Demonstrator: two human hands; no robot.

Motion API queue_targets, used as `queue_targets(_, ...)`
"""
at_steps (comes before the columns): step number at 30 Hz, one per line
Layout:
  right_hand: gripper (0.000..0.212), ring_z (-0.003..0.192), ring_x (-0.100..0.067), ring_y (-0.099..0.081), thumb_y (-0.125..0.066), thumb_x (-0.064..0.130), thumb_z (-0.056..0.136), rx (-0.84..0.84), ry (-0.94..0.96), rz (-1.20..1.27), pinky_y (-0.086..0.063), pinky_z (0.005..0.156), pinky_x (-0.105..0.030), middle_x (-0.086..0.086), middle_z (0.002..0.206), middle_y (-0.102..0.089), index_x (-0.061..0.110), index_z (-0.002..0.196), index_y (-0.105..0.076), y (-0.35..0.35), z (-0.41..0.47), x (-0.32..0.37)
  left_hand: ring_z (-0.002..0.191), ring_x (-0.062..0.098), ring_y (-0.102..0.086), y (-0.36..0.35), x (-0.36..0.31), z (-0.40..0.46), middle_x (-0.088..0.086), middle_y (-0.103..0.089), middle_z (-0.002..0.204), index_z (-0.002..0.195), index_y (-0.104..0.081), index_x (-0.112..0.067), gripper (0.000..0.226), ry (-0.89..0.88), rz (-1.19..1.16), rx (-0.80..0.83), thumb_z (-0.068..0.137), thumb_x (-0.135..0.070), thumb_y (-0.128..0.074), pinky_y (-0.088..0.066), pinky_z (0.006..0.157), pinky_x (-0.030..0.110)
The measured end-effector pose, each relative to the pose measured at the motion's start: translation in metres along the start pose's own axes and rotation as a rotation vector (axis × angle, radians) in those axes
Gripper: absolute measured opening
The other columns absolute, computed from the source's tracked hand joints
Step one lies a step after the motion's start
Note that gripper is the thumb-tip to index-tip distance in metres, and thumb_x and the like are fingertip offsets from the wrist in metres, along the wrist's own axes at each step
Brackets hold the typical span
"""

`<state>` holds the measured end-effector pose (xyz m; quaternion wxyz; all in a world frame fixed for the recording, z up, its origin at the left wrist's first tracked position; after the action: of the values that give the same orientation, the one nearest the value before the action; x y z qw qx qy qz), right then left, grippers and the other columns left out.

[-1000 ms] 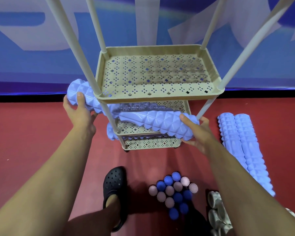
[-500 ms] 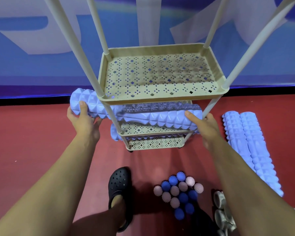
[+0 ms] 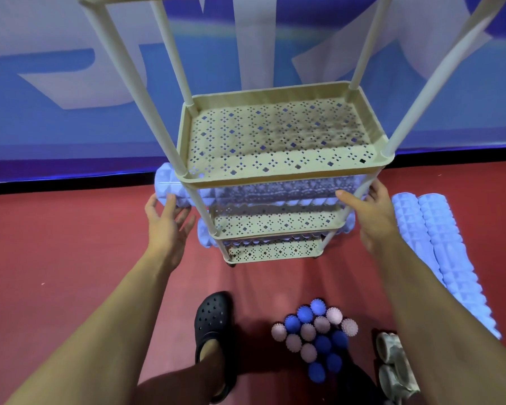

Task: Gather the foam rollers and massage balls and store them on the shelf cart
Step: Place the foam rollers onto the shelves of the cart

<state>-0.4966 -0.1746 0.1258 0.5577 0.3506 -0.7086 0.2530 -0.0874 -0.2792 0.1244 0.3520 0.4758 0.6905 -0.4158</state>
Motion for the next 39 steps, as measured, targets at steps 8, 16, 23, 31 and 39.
queue_targets(8, 0.101, 0.142, -0.016, -0.041, -0.087, 0.008, 0.077, -0.046, 0.013, -0.183, -0.04, 0.1, -0.025, -0.004, 0.159, -0.037, 0.007, 0.158, -0.027, 0.02, 0.012, -0.011, 0.125, 0.014, -0.055, 0.006, 0.028, -0.008, -0.014, -0.056, 0.131, 0.146, -0.038, -0.037, 0.078, 0.068, 0.352, 0.046, 0.09, 0.017, -0.039, -0.049, 0.079, 0.033)
queue_targets(16, 0.104, 0.131, -0.004, -0.036, -0.085, 0.01, 0.08, -0.055, 0.021, -0.265, -0.043, 0.097, -0.02, 0.001, 0.162, -0.027, 0.016, 0.161, -0.021, 0.015, 0.011, -0.019, 0.125, 0.018, -0.052, 0.013, 0.024, -0.008, -0.015, -0.054, 0.135, 0.15, -0.039, -0.038, 0.077, -0.035, 0.577, 0.111, 0.09, 0.01, -0.049, -0.05, 0.095, 0.039)
queue_targets(23, 0.097, 0.131, -0.013, -0.047, -0.086, 0.01, 0.079, -0.07, -0.037, -0.246, -0.041, 0.096, -0.027, -0.002, 0.16, -0.035, 0.015, 0.158, -0.029, 0.024, 0.014, -0.02, 0.123, 0.021, -0.056, 0.021, 0.024, -0.012, -0.007, -0.054, 0.137, 0.145, -0.038, -0.033, 0.063, -0.038, 0.659, 0.094, 0.095, 0.001, -0.052, -0.049, 0.102, 0.043)
queue_targets(31, 0.1, 0.138, -0.016, -0.044, -0.085, 0.012, 0.081, -0.053, -0.076, -0.248, -0.041, 0.093, -0.027, 0.001, 0.164, -0.028, 0.018, 0.16, -0.024, 0.021, 0.013, -0.021, 0.124, 0.028, -0.055, 0.021, 0.029, -0.027, -0.007, -0.042, 0.147, 0.157, -0.029, -0.021, 0.069, -0.019, 0.765, -0.017, 0.095, -0.002, -0.054, -0.047, 0.098, 0.041)
queue_targets(39, 0.098, 0.146, -0.026, -0.036, -0.084, 0.018, 0.08, -0.083, -0.157, -0.445, -0.037, 0.115, -0.04, -0.009, 0.164, -0.028, 0.016, 0.159, -0.027, 0.06, -0.006, -0.037, 0.081, 0.026, -0.062, -0.023, 0.077, -0.058, 0.009, -0.07, 0.096, 0.092, -0.068, -0.013, 0.018, 0.284, 1.117, 0.338, 0.099, -0.028, -0.059, -0.043, 0.065, 0.031)
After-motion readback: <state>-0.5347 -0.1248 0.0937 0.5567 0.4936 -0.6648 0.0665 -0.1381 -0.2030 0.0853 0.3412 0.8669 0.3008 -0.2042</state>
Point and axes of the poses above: each hand's wrist, its own z-axis towards the middle knuckle, its own y-axis out of the back of the hand, x = y × z, the point moved 7 cm from there along z, towards the middle knuckle
